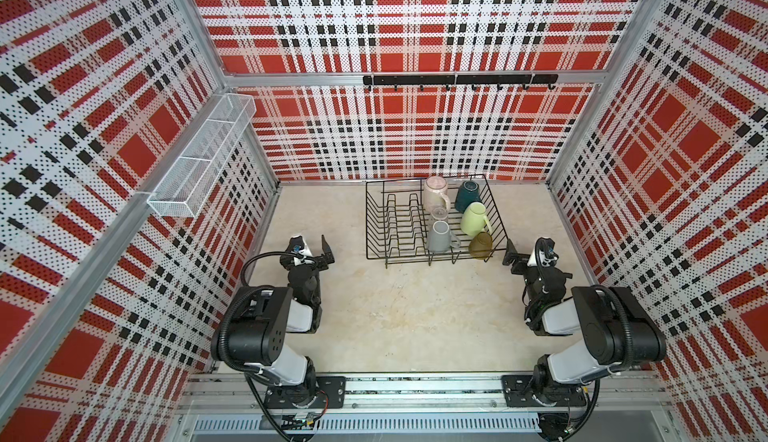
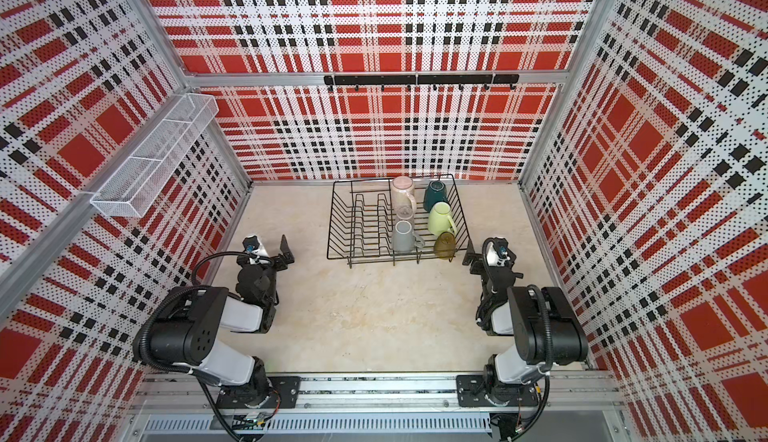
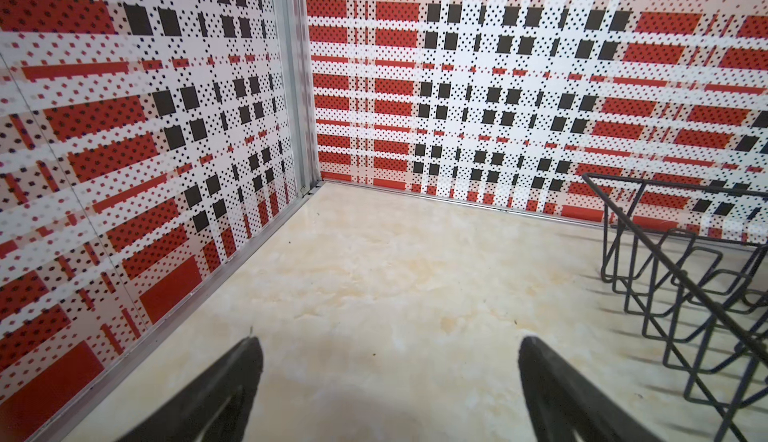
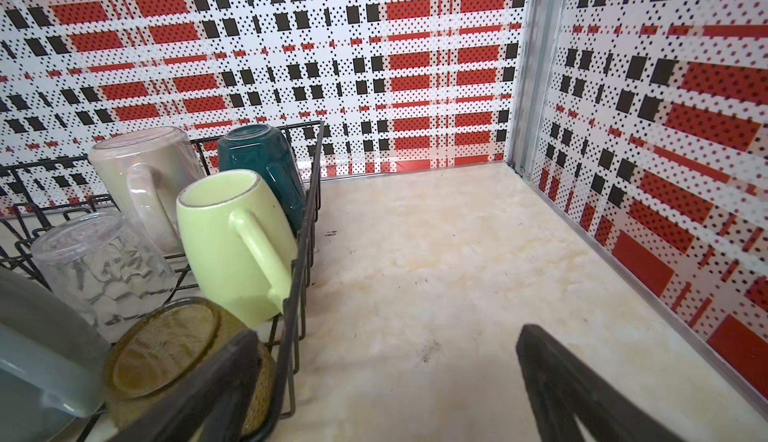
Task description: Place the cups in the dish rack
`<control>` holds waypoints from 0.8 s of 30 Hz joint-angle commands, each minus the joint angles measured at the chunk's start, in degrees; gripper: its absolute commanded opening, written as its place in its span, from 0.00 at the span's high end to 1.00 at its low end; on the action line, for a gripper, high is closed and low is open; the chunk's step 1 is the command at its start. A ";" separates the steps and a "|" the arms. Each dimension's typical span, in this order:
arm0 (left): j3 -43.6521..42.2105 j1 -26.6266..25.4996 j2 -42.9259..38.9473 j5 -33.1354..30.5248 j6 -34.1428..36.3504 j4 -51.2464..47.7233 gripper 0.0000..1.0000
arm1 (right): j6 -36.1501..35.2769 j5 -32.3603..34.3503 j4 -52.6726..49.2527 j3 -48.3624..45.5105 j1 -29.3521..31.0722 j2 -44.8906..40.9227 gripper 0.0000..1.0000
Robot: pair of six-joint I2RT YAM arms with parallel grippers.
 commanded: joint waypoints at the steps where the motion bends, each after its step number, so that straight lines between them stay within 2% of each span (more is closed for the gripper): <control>1: -0.49 0.41 0.57 0.60 -0.30 3.25 0.02 | -0.95 0.15 -0.36 0.26 -0.33 0.37 0.00; 9: -0.49 0.46 0.58 0.63 -0.26 3.23 0.02 | -0.93 0.69 -2.43 1.72 -0.31 0.75 0.00; 15: -0.49 0.40 0.50 0.59 -0.29 3.23 0.02 | -2.78 -3.10 -7.87 4.79 -0.04 0.80 0.00; 24: -0.49 0.37 0.47 0.58 -0.28 3.23 0.02 | -3.88 -1.44 -11.34 6.59 1.12 1.01 0.00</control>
